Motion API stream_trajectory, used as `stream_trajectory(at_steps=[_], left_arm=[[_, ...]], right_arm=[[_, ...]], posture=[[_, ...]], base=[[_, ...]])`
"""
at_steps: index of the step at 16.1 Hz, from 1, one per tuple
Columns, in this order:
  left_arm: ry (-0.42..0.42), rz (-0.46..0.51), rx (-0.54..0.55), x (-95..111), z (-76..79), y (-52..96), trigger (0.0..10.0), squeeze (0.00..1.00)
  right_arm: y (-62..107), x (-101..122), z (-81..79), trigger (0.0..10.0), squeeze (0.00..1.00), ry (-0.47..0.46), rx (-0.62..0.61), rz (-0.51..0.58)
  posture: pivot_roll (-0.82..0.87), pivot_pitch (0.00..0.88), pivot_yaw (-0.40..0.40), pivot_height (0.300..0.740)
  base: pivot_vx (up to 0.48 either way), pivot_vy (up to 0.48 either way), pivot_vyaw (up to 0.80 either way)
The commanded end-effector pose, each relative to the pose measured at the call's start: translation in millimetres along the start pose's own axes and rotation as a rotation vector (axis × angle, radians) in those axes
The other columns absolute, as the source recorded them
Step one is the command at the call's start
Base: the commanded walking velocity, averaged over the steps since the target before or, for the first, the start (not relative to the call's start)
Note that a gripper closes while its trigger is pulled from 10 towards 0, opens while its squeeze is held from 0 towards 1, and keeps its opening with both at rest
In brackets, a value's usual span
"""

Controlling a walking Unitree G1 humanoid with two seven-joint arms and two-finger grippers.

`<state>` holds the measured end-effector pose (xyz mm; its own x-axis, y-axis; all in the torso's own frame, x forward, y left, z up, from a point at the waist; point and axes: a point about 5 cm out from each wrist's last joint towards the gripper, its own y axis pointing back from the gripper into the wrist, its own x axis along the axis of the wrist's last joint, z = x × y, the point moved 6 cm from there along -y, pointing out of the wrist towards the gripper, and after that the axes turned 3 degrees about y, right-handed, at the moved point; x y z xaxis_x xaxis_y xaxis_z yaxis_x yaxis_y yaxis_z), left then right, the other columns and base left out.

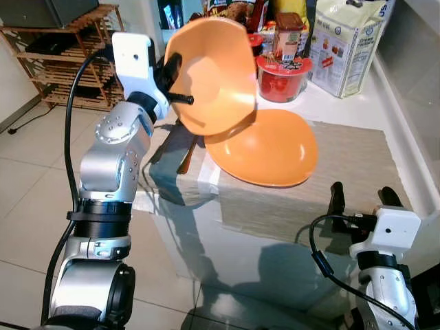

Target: Setting the table

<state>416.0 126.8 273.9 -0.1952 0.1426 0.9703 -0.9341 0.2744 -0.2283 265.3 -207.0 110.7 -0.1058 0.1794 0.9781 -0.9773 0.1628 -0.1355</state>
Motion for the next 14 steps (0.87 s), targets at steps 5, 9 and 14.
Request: stream_trajectory(at_steps=[5, 9, 14], left_arm=[[0.026, 0.109, -0.029, 23.8, 4.3, -4.4, 0.0, 0.00], [0.017, 0.114, -0.041, 24.0, 5.7, -5.4, 0.0, 0.00], [0.019, 0.136, -0.069, 26.7, 11.1, -5.6, 0.0, 0.00]], right_arm=[[6.4, -27.0, -3.9, 10.0, 0.00, 0.022, 0.030, -0.113], [7.0, -27.2, -4.1, 10.0, 0.00, 0.022, 0.032, -0.115], [7.5, -31.0, -5.4, 10.0, 0.00, 0.026, 0.036, -0.139]], posture=[[-0.10, 0.009, 0.040, 0.740], [-0.10, 0.012, 0.041, 0.740], [-0.10, 0.019, 0.042, 0.740]], base=[[-0.289, 0.000, 0.00], [-0.374, 0.000, 0.00], [0.000, 0.000, 0.00]])
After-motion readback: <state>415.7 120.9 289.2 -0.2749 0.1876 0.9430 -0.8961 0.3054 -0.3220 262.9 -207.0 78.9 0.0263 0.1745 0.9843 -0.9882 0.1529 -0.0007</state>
